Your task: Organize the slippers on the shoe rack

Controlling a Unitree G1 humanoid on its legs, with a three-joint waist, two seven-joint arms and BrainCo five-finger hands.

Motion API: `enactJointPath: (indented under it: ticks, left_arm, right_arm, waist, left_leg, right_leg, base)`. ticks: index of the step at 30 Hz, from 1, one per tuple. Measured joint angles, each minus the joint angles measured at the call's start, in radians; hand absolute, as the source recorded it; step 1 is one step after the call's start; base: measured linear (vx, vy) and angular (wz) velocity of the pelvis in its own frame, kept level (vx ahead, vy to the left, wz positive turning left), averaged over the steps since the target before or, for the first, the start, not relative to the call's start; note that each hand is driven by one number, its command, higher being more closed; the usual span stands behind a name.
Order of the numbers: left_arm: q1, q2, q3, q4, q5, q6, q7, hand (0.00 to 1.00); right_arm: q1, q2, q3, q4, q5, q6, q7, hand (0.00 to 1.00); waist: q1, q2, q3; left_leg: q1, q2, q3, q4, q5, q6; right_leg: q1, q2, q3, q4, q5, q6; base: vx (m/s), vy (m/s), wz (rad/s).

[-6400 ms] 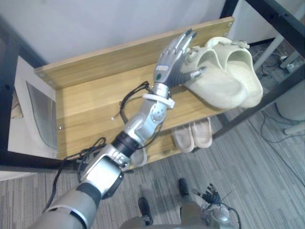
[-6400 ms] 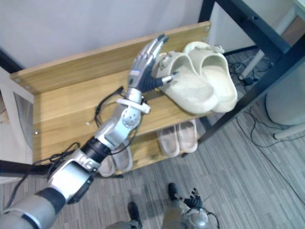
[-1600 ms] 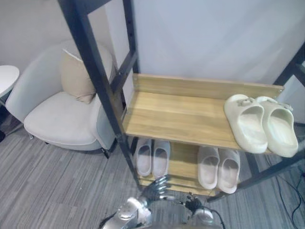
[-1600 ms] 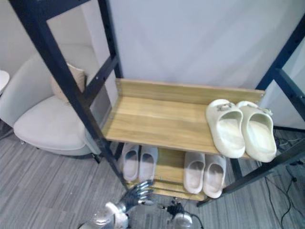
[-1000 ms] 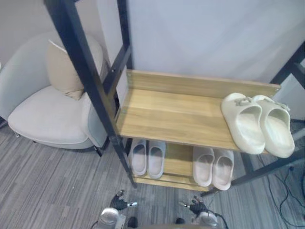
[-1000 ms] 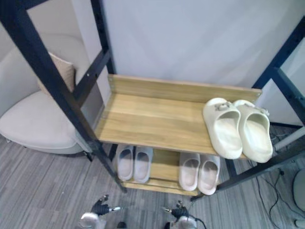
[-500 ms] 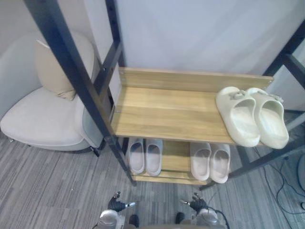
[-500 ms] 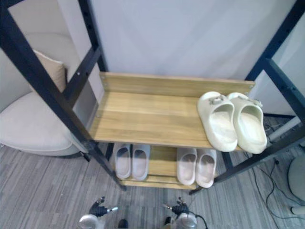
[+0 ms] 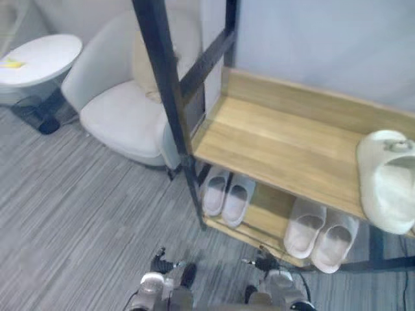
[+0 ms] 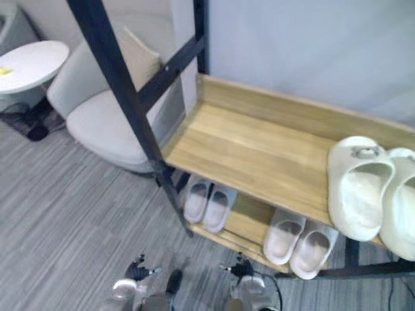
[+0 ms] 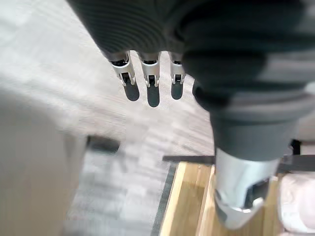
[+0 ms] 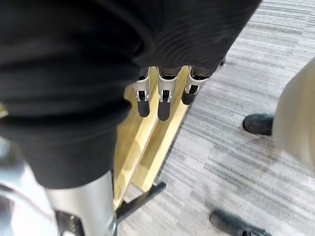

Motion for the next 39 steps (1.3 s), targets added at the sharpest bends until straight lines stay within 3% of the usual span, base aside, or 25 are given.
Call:
enactJointPath:
  ticks: [1, 2, 3, 4, 5, 7, 8, 9, 10, 12, 14, 17, 18, 20, 21, 23, 25, 26, 27, 31, 32, 35, 36, 37, 39]
  left_arm:
    - [0.001, -0.001, 0.001, -0.003, 0.000, -0.001, 0.000, 0.00]
    - [-0.001, 0.001, 0.008, -0.007, 0.000, -0.002, 0.000, 0.00]
    - [-0.024, 0.002, 0.016, -0.008, -0.008, -0.005, 0.000, 0.00]
    - [-0.026, 0.002, 0.016, -0.008, -0.008, -0.007, 0.000, 0.00]
    - [-0.017, 0.000, 0.015, -0.009, -0.008, -0.014, 0.000, 0.00]
    - [-0.019, 0.008, 0.009, -0.021, -0.009, -0.019, -0.001, 0.00]
    - [-0.029, 0.015, -0.001, -0.020, -0.009, -0.018, -0.001, 0.00]
    - [-0.039, 0.023, -0.008, -0.004, -0.009, -0.014, -0.006, 0.00]
    - [-0.039, 0.023, -0.008, 0.004, -0.009, -0.012, -0.007, 0.00]
    - [-0.037, 0.032, -0.009, 0.016, -0.009, -0.012, -0.018, 0.00]
    - [-0.029, 0.051, -0.010, 0.034, -0.009, -0.012, -0.020, 0.00]
    - [-0.010, 0.062, -0.010, 0.039, -0.023, -0.013, -0.021, 0.00]
    - [-0.006, 0.066, -0.017, 0.042, -0.029, -0.013, -0.021, 0.00]
    - [-0.003, 0.074, -0.016, 0.044, -0.030, -0.013, -0.021, 0.00]
    - [-0.006, 0.074, -0.015, 0.055, -0.033, -0.015, -0.020, 0.00]
    - [-0.008, 0.073, -0.005, 0.064, -0.048, -0.015, -0.020, 0.00]
    - [-0.007, 0.073, -0.002, 0.070, -0.066, -0.015, -0.020, 0.00]
    - [-0.009, 0.074, 0.000, 0.071, -0.069, -0.016, -0.020, 0.00]
    - [-0.010, 0.078, 0.020, 0.076, -0.069, -0.018, -0.020, 0.00]
    - [-0.019, 0.021, 0.033, 0.079, -0.071, -0.018, -0.019, 0.00]
    - [-0.020, 0.014, 0.032, 0.079, -0.071, -0.018, -0.019, 0.00]
    - [-0.020, -0.001, 0.022, 0.078, -0.070, -0.019, -0.021, 0.00]
    - [-0.022, 0.001, 0.022, 0.079, -0.070, -0.018, -0.021, 0.00]
    - [-0.025, 0.003, 0.021, 0.079, -0.070, -0.018, -0.021, 0.00]
    - [-0.041, 0.023, 0.004, 0.080, -0.067, -0.017, -0.020, 0.00]
  right_arm:
    - [0.006, -0.002, 0.000, 0.000, 0.000, -0.001, 0.002, 0.00]
    - [0.018, -0.001, -0.002, 0.004, -0.001, 0.000, 0.008, 0.00]
    - [0.019, -0.002, -0.013, 0.006, -0.001, 0.000, 0.010, 0.00]
    - [0.021, -0.002, -0.017, 0.007, -0.001, 0.000, 0.011, 0.00]
    - [0.026, -0.005, -0.024, 0.008, -0.002, 0.000, 0.015, 0.00]
    - [0.019, -0.003, -0.044, 0.011, -0.002, 0.000, 0.017, 0.00]
    - [0.019, 0.004, -0.048, 0.014, -0.002, -0.001, 0.017, 0.00]
    - [-0.008, 0.005, -0.050, 0.031, -0.002, -0.004, 0.017, 0.00]
    - [-0.010, 0.004, -0.054, 0.027, -0.002, -0.007, 0.017, 0.00]
    - [-0.008, 0.017, -0.074, 0.025, -0.001, -0.006, 0.020, 0.00]
    - [-0.014, 0.032, -0.074, 0.031, -0.001, -0.005, 0.021, 0.00]
    - [-0.021, 0.041, -0.066, 0.043, -0.003, -0.002, 0.025, 0.00]
    - [-0.008, 0.045, -0.068, 0.039, -0.003, -0.003, 0.028, 0.00]
    - [-0.006, 0.040, -0.067, 0.026, -0.003, -0.007, 0.029, 0.00]
    - [-0.002, 0.039, -0.066, 0.021, -0.003, -0.009, 0.026, 0.00]
    - [-0.001, 0.037, -0.058, 0.008, -0.002, -0.011, 0.030, 0.00]
    - [-0.001, 0.029, -0.037, 0.005, 0.001, -0.020, 0.048, 0.00]
    - [0.002, 0.031, -0.037, 0.006, 0.001, -0.022, 0.050, 0.00]
    - [0.012, 0.033, -0.037, 0.014, -0.003, -0.023, 0.047, 0.00]
    - [-0.015, 0.007, -0.037, 0.056, -0.002, -0.011, 0.072, 0.00]
    - [-0.020, 0.006, -0.038, 0.064, -0.002, -0.009, 0.073, 0.00]
    - [-0.028, 0.040, -0.089, 0.096, 0.011, -0.006, 0.039, 0.00]
    - [-0.026, 0.040, -0.103, 0.099, 0.024, -0.006, 0.033, 0.00]
    - [-0.027, 0.041, -0.110, 0.099, 0.030, -0.006, 0.032, 0.00]
    - [-0.013, 0.038, -0.120, 0.099, 0.041, -0.006, 0.021, 0.00]
  waist:
    - [-0.002, -0.004, -0.001]
    - [-0.004, -0.022, -0.003]
    - [-0.010, -0.046, 0.009]
    - [-0.009, -0.049, 0.011]
    - [-0.008, -0.041, 0.009]
    - [-0.020, -0.044, 0.006]
    - [-0.025, -0.050, 0.007]
    - [-0.018, -0.049, 0.009]
    - [-0.020, -0.040, 0.008]
    - [-0.009, -0.057, 0.014]
    - [-0.008, -0.062, 0.019]
    - [-0.006, -0.045, 0.030]
    - [-0.015, -0.034, 0.036]
    - [-0.019, -0.036, 0.036]
    - [-0.023, -0.035, 0.036]
    - [-0.032, -0.034, 0.036]
    - [-0.043, -0.037, 0.033]
    - [-0.046, -0.046, 0.033]
    - [-0.049, -0.076, 0.024]
    - [-0.030, 0.000, 0.007]
    - [-0.030, 0.003, 0.006]
    - [-0.022, -0.013, 0.015]
    - [-0.022, -0.006, 0.006]
    - [-0.023, -0.004, 0.004]
    - [-0.033, -0.024, -0.006]
  left_leg:
    - [-0.001, 0.004, 0.024, -0.006, -0.013, 0.014]
    - [0.000, 0.006, 0.063, -0.038, -0.083, 0.002]
    - [-0.041, -0.013, 0.100, 0.082, -0.065, -0.020]
    - [-0.055, -0.019, 0.110, 0.135, -0.056, -0.018]
    - [-0.067, -0.014, 0.152, 0.222, 0.001, -0.018]
    - [-0.058, -0.038, 0.197, 0.107, 0.084, -0.026]
    - [-0.045, -0.038, 0.227, 0.073, 0.086, -0.019]
    - [-0.042, -0.032, 0.352, 0.149, -0.021, -0.009]
    - [-0.028, -0.023, 0.411, 0.161, -0.063, -0.008]
    - [0.003, -0.063, 0.370, 0.086, -0.025, -0.008]
    - [0.021, -0.085, 0.345, 0.076, -0.034, 0.004]
    - [0.073, -0.086, 0.301, 0.095, -0.091, 0.012]
    - [0.096, -0.086, 0.263, 0.096, -0.106, 0.020]
    - [0.115, -0.085, 0.214, 0.091, -0.113, 0.024]
    - [0.126, -0.085, 0.172, 0.089, -0.119, 0.026]
    - [0.132, -0.085, 0.120, 0.092, -0.129, 0.022]
    - [0.137, -0.083, 0.042, 0.119, -0.151, 0.003]
    - [0.133, -0.090, 0.016, 0.143, -0.161, -0.011]
    - [0.123, -0.110, -0.047, 0.204, -0.205, -0.032]
    - [0.100, -0.051, -0.051, 0.228, -0.202, -0.061]
    - [0.098, -0.047, -0.045, 0.234, -0.199, -0.067]
    - [0.105, -0.023, 0.089, 0.301, -0.210, -0.100]
    - [0.102, -0.015, 0.172, 0.294, -0.211, -0.100]
    - [0.099, -0.015, 0.189, 0.294, -0.206, -0.098]
    - [0.082, -0.026, 0.247, 0.286, -0.200, -0.097]
  right_leg:
    - [0.000, -0.002, -0.005, -0.001, 0.002, -0.002]
    - [0.000, -0.021, -0.041, -0.021, 0.017, -0.012]
    - [-0.001, -0.057, -0.072, -0.025, 0.023, -0.010]
    - [0.000, -0.061, -0.084, -0.023, 0.022, -0.008]
    - [0.010, -0.049, -0.102, -0.018, 0.014, 0.000]
    - [0.058, -0.048, -0.181, -0.077, 0.015, 0.003]
    - [0.061, -0.064, -0.222, -0.105, 0.031, 0.002]
    - [0.072, -0.068, -0.263, -0.111, 0.037, 0.011]
    - [0.087, -0.062, -0.283, -0.108, 0.034, 0.019]
    - [0.112, -0.070, -0.307, -0.119, 0.041, 0.020]
    - [0.129, -0.090, -0.300, -0.081, 0.041, 0.023]
    - [0.028, -0.151, -0.214, 0.276, 0.059, 0.019]
    - [-0.041, -0.147, -0.128, 0.425, 0.054, 0.000]
    - [-0.091, -0.096, -0.039, 0.472, -0.018, 0.010]
    - [-0.125, -0.056, 0.001, 0.436, -0.055, 0.015]
    - [-0.155, -0.007, 0.062, 0.345, -0.060, 0.015]
    - [-0.169, 0.067, 0.184, 0.171, -0.018, 0.006]
    - [-0.161, 0.060, 0.177, 0.122, 0.020, -0.014]
    - [-0.133, 0.038, 0.147, 0.069, 0.087, -0.012]
    - [-0.065, 0.062, 0.008, 0.009, 0.072, -0.036]
    - [-0.054, 0.062, -0.008, 0.006, 0.072, -0.036]
    - [0.069, 0.061, -0.065, -0.055, 0.074, -0.040]
    - [0.072, 0.058, -0.083, -0.058, 0.074, -0.040]
    - [0.072, 0.055, -0.087, -0.059, 0.074, -0.039]
    - [0.072, 0.036, -0.126, -0.086, 0.075, -0.038]
  base:
    - [-0.04, -0.086, 0.58]
    - [-0.01, 0.023, 0.67]
    - [-0.01, 0.031, 0.67]
    - [-0.02, 0.011, 0.66]
    - [0.01, -0.059, 1.13]
    - [0.00, 0.012, 1.43]
    - [-0.03, 0.110, 0.93]
    - [0.04, 0.091, 0.86]
    - [0.11, 0.079, 1.00]
    - [0.09, 0.075, 0.81]
    - [0.08, 0.115, 0.43]
    - [0.10, 0.149, 0.34]
    - [0.14, 0.130, 0.63]
    - [0.18, 0.050, 0.80]
    - [0.19, 0.007, 0.94]
    - [0.19, -0.049, 0.91]
    - [0.23, -0.129, 1.18]
    - [0.36, -0.276, 1.62]
    - [0.26, -0.220, 1.18]
    - [0.31, -0.193, 0.95]
    - [0.28, -0.146, 0.94]
    - [0.19, -0.058, 0.60]
    - [0.12, 0.006, 0.37]
    - [0.08, 0.032, 0.33]
    - [0.06, 0.068, 0.43]
